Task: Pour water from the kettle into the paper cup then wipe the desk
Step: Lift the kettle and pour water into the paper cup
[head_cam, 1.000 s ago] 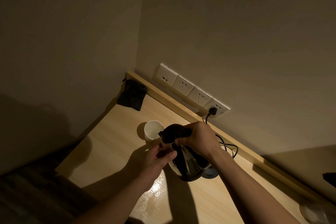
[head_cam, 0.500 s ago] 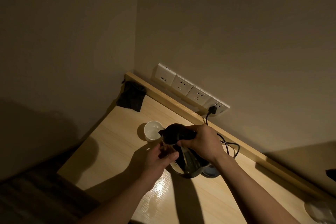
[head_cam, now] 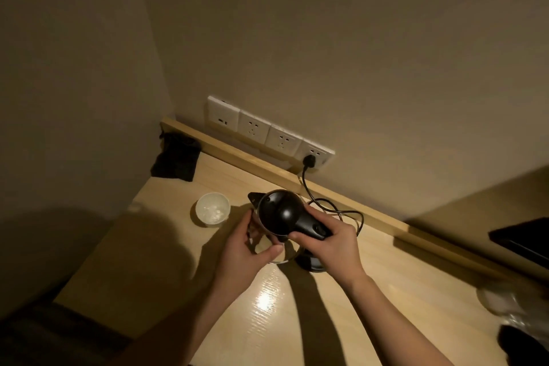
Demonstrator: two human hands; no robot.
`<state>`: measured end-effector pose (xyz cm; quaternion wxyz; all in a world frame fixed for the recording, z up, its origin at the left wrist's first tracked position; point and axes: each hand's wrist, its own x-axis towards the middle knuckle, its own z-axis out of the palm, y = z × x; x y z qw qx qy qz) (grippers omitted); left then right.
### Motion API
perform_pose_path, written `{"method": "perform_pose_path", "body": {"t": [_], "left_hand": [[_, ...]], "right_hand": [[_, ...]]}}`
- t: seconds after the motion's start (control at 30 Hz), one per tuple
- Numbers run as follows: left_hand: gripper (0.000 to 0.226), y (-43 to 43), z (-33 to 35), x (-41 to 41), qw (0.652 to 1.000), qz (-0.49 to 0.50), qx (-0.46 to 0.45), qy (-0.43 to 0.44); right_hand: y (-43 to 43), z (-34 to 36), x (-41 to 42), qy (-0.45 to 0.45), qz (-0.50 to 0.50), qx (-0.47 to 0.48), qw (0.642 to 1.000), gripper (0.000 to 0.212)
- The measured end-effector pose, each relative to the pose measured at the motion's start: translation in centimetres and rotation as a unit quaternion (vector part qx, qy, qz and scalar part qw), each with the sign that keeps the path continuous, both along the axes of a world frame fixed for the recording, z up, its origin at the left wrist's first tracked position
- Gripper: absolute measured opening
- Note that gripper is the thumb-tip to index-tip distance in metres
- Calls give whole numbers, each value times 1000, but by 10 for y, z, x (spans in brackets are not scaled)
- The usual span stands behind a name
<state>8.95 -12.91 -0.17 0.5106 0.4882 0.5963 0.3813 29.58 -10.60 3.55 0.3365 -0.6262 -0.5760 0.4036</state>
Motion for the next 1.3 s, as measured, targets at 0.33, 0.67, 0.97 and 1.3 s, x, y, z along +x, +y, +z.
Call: {"method": "perform_pose_path", "body": {"t": [0.33, 0.67, 0.97, 1.3], "left_hand": [[57, 13, -8, 72, 993, -89, 70, 34], [47, 12, -21, 123, 983, -80, 136, 92], [47, 3, -38, 138, 982, -45, 146, 110], [35, -12, -55, 142, 964, -14, 183, 190]], "right_hand": [[-21, -13, 79, 45, -85, 21, 995, 66], [-21, -32, 125, 46, -86, 4, 995, 66], [-22, -34, 140, 48, -55, 19, 997, 65], [-29, -44, 144, 34, -22, 23, 999, 66]]}}
